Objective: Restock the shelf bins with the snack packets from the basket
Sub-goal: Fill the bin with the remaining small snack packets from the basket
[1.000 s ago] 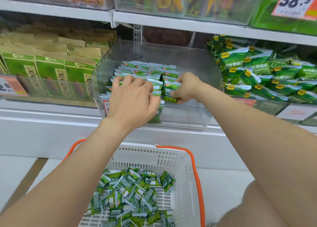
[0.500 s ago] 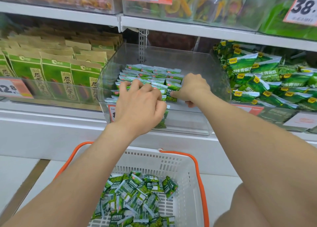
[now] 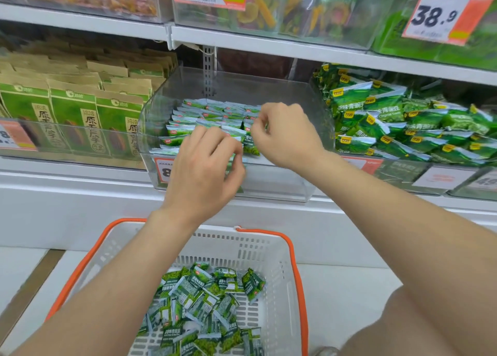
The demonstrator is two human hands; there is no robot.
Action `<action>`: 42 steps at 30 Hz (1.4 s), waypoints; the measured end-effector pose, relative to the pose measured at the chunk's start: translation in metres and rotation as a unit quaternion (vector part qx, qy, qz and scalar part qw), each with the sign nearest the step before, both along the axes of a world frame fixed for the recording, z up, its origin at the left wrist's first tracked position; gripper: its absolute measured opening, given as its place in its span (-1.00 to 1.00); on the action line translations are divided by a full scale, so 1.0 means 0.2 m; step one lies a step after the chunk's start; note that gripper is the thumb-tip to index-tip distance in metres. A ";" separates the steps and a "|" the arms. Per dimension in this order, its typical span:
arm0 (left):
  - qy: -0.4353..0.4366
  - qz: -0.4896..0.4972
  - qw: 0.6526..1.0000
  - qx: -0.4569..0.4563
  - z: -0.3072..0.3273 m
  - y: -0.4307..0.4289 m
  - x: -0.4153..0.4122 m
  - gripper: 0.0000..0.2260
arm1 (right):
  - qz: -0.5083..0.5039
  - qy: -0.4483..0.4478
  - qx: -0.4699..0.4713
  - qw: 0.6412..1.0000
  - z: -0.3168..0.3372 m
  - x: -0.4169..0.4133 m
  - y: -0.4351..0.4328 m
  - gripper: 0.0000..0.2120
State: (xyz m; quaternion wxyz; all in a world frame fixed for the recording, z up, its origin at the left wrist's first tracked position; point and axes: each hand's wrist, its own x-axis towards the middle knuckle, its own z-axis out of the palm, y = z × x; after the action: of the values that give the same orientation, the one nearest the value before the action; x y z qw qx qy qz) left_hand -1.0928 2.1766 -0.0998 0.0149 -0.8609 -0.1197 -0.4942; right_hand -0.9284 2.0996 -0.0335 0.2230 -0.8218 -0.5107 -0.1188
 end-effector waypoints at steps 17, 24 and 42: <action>0.724 -0.020 0.655 -0.216 -1.24 -0.26 -0.24 -0.81 | 0.190 -0.068 -0.596 0.777 -0.53 -0.28 -0.40 -0.78; 0.762 0.023 0.633 -0.131 -1.52 -0.29 -0.34 -0.22 | 0.210 -0.088 -0.554 0.801 -0.53 -0.27 -0.34 -0.64; 0.694 -0.007 0.677 -0.244 -1.58 -0.25 -0.32 -0.60 | 0.212 -0.087 -0.553 0.801 -0.54 -0.23 -0.24 -0.65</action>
State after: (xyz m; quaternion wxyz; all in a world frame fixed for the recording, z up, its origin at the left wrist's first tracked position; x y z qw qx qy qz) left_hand -1.1562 2.1268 -0.4160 -0.1208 -0.9305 -0.1855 0.2919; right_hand -0.9754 2.0523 -0.1411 -0.2953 -0.6626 -0.6688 0.1630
